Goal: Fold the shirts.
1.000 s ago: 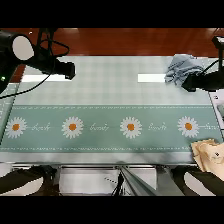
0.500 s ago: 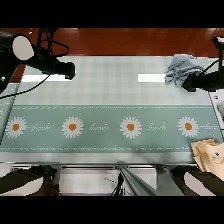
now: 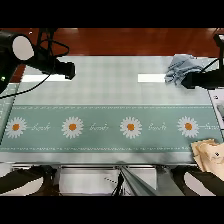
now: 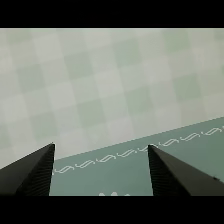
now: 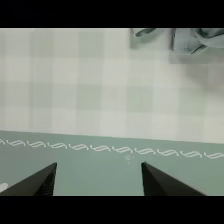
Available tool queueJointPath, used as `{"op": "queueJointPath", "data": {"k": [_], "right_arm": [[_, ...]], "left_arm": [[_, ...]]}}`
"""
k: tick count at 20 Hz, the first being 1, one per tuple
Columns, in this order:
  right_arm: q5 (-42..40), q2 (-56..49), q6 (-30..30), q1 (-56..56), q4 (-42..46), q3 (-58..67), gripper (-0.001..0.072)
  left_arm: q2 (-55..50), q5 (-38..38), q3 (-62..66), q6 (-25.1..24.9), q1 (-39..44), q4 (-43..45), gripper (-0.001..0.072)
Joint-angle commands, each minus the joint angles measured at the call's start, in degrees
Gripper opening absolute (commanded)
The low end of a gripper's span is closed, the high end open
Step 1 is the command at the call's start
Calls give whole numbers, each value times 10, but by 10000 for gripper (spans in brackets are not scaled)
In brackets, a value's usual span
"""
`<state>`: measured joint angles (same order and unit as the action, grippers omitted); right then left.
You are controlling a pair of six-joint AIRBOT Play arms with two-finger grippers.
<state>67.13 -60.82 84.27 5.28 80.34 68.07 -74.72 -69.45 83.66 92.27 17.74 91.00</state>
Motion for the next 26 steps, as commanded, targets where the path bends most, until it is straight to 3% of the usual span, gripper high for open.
{"op": "queueJointPath", "data": {"k": [1, 3, 5, 7, 10, 15, 21, 26], "right_arm": [[-64, 0, 2, 0, -17, 1, 602], [-148, -1, 28, 0, 30, 1, 600], [-247, -7, 154, 2, 157, 1, 602], [-329, -33, 255, 27, 228, 1, 602], [-383, -97, 349, 99, 185, 1, 602], [-396, -224, 351, 184, 14, 1, 602], [-523, -330, 351, 167, -72, 1, 603], [-655, -383, 351, 127, -82, 1, 594]], "left_arm": [[0, 5, 0, 0, 0, 0, 716], [-1, 29, 0, 0, 0, 0, 715], [-4, 46, 1, 0, 1, 0, 715], [-5, 45, 1, 0, 0, 1, 715], [-7, 45, 1, 0, 0, 0, 715], [-7, 42, 1, 0, 0, 0, 715], [-7, 42, 1, 0, 1, 0, 715], [-7, 42, 1, 0, 1, 0, 715]]}}
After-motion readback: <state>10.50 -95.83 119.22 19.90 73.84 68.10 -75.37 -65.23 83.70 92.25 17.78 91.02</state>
